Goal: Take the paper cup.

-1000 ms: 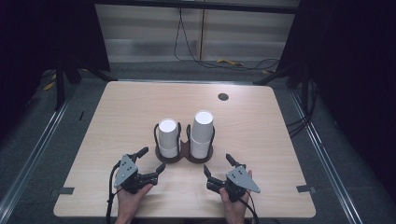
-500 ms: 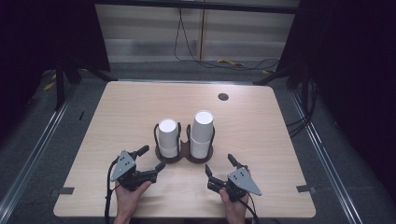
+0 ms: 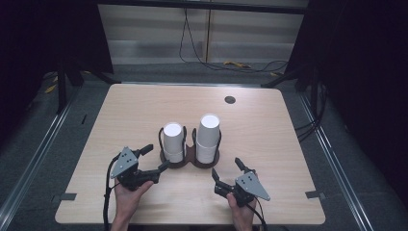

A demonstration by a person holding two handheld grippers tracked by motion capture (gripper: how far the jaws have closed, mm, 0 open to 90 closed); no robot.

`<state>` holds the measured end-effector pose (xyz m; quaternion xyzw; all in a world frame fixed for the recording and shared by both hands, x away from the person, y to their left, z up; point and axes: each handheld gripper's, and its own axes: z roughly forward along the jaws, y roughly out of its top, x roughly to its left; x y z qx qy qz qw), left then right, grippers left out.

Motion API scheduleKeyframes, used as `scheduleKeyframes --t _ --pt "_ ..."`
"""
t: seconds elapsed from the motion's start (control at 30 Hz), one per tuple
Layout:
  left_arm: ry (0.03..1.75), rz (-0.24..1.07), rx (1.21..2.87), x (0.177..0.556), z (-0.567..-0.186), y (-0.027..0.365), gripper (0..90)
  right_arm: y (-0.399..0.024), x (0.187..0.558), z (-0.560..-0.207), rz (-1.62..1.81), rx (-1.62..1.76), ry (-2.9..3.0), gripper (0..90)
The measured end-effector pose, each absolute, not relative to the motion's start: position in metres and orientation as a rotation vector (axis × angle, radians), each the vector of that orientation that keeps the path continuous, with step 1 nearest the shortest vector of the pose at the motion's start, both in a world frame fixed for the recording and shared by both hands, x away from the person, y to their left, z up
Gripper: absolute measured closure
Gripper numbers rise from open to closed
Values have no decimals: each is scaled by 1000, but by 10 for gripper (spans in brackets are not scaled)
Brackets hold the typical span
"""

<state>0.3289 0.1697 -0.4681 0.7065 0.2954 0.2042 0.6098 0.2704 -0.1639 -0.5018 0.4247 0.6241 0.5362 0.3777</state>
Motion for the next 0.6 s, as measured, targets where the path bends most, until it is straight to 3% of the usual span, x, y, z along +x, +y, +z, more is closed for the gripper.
scheduleKeyframes --t 0.6 --pt "663 342 1740 353 -434 176 240 -165 270 -502 1380 1086 1590 132"
